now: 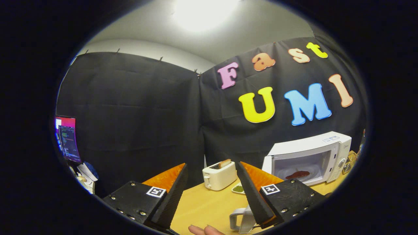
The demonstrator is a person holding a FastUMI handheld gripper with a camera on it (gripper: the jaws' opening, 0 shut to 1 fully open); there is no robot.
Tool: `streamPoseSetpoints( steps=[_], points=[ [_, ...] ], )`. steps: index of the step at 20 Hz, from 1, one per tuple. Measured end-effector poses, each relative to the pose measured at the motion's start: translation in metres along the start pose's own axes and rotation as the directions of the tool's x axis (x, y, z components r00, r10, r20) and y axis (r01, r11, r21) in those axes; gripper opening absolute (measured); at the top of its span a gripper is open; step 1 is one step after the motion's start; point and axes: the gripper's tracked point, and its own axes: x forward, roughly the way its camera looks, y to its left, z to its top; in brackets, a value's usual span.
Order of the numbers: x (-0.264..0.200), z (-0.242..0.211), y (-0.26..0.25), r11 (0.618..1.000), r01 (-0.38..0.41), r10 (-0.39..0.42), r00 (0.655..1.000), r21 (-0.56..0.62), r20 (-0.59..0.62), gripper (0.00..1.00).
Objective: Open the microwave, put the food inside, and close the microwave door.
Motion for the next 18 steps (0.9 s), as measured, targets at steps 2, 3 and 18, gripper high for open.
streamPoseSetpoints(
  steps=[2, 3, 18],
  points=[
    [-0.001, -0.012, 0.013, 0.999, -0.003, 0.003, 1.0, -0.044, 0.008, 0.9],
    [0.001, -0.026, 0.018, 0.998, 0.001, -0.002, 1.0, -0.057, -0.004, 0.9],
    [0.008, -0.17, -0.051, 0.986, 0.163, -0.168, 0.952, -0.042, -0.257, 0.01]
  ],
)
